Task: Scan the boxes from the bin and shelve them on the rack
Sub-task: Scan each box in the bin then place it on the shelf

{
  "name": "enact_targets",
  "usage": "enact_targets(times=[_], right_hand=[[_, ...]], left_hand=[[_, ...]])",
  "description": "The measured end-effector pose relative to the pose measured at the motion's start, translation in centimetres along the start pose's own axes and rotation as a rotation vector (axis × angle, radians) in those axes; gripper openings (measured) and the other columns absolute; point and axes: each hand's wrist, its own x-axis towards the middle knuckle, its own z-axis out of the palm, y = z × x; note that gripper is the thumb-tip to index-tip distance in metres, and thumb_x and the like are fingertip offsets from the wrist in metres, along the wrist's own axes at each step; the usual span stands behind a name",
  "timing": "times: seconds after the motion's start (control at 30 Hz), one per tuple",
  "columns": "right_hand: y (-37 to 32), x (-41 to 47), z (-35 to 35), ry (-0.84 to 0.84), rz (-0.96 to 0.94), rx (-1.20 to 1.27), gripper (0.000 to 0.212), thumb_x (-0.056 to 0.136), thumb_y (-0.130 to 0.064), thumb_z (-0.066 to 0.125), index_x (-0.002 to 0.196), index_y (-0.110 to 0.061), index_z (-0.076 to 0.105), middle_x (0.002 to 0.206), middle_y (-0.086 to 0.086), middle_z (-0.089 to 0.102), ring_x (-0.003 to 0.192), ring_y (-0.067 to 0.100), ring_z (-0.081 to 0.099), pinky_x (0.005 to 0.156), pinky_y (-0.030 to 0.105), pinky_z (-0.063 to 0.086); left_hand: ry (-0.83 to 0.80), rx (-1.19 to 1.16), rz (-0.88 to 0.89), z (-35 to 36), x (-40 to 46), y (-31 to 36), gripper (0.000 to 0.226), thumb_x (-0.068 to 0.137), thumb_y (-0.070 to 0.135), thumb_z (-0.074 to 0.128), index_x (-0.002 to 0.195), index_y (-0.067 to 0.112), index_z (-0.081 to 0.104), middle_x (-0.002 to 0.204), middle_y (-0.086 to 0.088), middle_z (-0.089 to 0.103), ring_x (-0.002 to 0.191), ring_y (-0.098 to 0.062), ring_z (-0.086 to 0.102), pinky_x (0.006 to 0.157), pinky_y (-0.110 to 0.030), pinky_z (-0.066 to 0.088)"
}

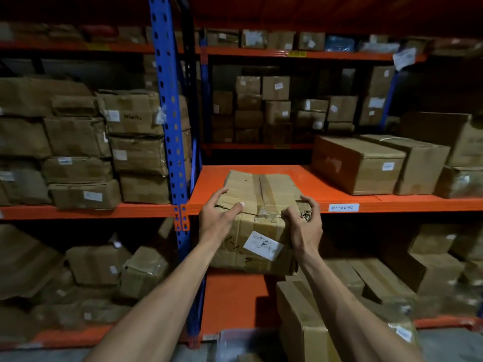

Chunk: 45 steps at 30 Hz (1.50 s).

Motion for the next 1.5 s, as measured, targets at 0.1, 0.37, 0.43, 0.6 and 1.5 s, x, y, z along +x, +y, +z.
enact_targets(times=[0.1, 0.37, 0.43, 0.6, 1.5], right_hand=[[1.5, 2.6, 2.9, -0.033, -0.014, -0.002, 0.054, 0.068, -0.037, 0.073, 0.12, -0.045, 0.062, 0.098, -0.003, 0.073, 0.088, 0.013, 0.068, 0.065, 0.026, 0.048], [2.0, 11.1, 12.2, 0.012, -0.126, -0.013, 0.044, 0.069, -0.037, 0.071, 0.112, -0.038, 0.067, 0.08, -0.022, 0.071, 0.074, -0.004, 0.064, 0.057, 0.006, 0.043], [0.2, 13.6, 13.5, 0.046, -0.148, -0.049, 0.04, 0.069, -0.04, 0.068, 0.109, -0.034, 0.069, 0.086, -0.019, 0.067, 0.086, 0.006, 0.062, 0.068, 0.012, 0.045], [-0.4, 15.8, 14.3, 0.06, -0.21, -0.106, 0.026, 0.073, -0.045, 0.068, 0.099, -0.045, 0.065, 0.096, -0.017, 0.065, 0.1, 0.02, 0.062, 0.086, 0.043, 0.051], [18.6, 21.6, 27.7, -0.21, -0.954, -0.883, 0.054, 0.108, -0.037, 0.04, 0.158, -0.018, 0.039, 0.173, 0.014, 0.016, 0.161, 0.037, 0.007, 0.129, 0.054, 0.0]], left_hand=[[0.035, -0.004, -0.014, -0.4, 2.9, -2.0, 0.053, 0.067, 0.049, 0.08, 0.117, 0.045, 0.064, 0.104, 0.034, 0.057, 0.08, 0.032, 0.048, 0.071, -0.012, 0.036], [0.124, -0.037, -0.019, -1.5, 13.8, -5.4, 0.04, 0.07, 0.045, 0.076, 0.109, 0.039, 0.069, 0.063, 0.012, 0.061, 0.055, -0.001, 0.055, 0.061, -0.021, 0.048], [0.1, -0.061, -0.01, -1.2, 16.6, -4.3, 0.038, 0.07, 0.041, 0.075, 0.107, 0.034, 0.071, 0.056, 0.014, 0.061, 0.051, -0.006, 0.052, 0.056, -0.022, 0.044], [0.113, -0.103, 0.078, -0.8, 18.9, -3.7, 0.041, 0.071, 0.04, 0.075, 0.112, 0.037, 0.069, 0.045, 0.015, 0.053, 0.037, 0.001, 0.042, 0.043, -0.01, 0.038], [-0.234, 1.132, 1.099, -6.4, 32.3, -23.0, 0.07, 0.102, 0.053, 0.041, 0.152, 0.004, 0.033, 0.156, -0.023, 0.033, 0.147, -0.036, 0.027, 0.121, -0.054, 0.018]])
